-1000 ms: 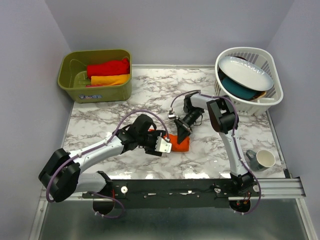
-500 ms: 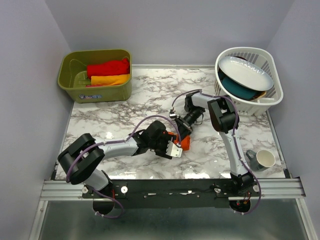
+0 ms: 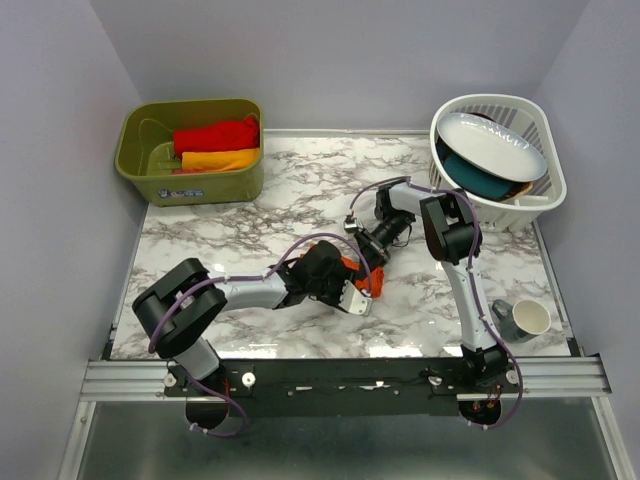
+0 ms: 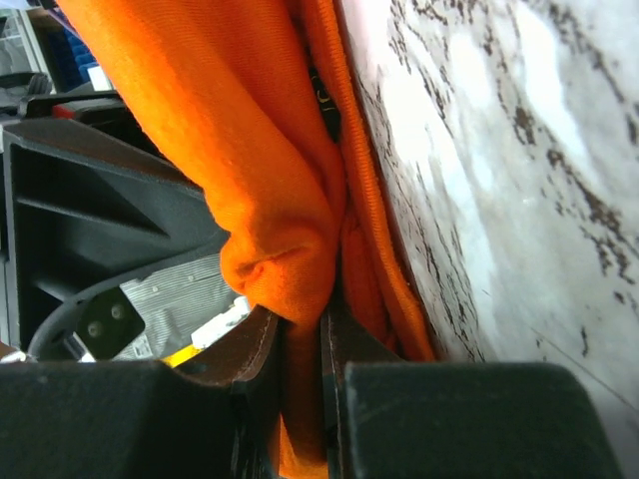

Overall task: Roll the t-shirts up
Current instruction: Roll the T-shirt to the center of the board.

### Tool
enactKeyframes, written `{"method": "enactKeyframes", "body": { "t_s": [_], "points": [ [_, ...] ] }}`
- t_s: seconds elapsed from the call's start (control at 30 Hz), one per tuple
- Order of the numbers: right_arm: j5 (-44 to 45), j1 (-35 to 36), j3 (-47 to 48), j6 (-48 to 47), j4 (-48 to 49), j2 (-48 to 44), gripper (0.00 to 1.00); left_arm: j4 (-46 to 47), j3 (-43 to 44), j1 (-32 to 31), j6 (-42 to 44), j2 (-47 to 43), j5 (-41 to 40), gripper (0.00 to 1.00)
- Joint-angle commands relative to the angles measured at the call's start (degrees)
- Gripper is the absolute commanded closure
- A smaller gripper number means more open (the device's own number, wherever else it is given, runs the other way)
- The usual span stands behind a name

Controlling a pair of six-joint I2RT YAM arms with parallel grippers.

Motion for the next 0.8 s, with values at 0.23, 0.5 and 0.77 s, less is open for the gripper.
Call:
{"method": "enactKeyframes", "body": {
  "t_s": [0.23,0.5,0.77],
  "points": [
    [4.7,0.4,-0.5,-0.9,-0.6,5.2,0.74,-22.0,10.3,-0.7,0.9,8.4,5.0,0.79],
    [4.7,-2.1,-2.4,-2.6,-0.6,-3.5,0.43,-37.7,17.4,1.0,0.0,7.4,15.3,0.91],
    [12.2,-3.5,-6.1,-0.2,4.7,-15.8,0.0,-57.9,26.2,5.1,1.8,10.7,23.0,0.91]
  ]
}}
